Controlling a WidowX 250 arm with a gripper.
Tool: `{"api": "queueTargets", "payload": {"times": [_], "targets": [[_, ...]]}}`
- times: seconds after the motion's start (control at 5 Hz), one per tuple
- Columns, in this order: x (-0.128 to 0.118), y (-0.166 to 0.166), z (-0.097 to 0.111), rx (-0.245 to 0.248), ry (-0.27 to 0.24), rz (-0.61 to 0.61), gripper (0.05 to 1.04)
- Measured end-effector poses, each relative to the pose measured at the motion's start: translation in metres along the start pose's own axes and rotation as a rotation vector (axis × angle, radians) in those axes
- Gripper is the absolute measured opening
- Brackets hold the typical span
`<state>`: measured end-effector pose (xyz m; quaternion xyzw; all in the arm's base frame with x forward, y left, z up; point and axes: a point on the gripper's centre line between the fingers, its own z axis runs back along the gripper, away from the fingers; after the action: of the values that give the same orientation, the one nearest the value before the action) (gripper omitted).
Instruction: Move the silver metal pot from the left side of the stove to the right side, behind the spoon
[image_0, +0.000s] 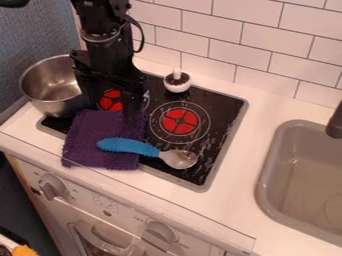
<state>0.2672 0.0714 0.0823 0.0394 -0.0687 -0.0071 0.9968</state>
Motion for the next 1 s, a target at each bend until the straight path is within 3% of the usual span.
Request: {"api": "queueTargets", "payload": {"times": [0.2,0.4,0.6,0.8,1.0], "targets": [[-0.003,-0.001,-0.006,-0.010,0.029,-0.002,0.999],[0.012,0.006,0.004,-0.009,0.011,-0.016,0.999],[0.027,0.021,0.017,0.029,-0.008,-0.018,0.999],[0.040,0.035,0.018,0.093,-0.011,-0.032,0.999],[0.051,0.050,0.014,0.201,-0.011,-0.061,0.999]]}}
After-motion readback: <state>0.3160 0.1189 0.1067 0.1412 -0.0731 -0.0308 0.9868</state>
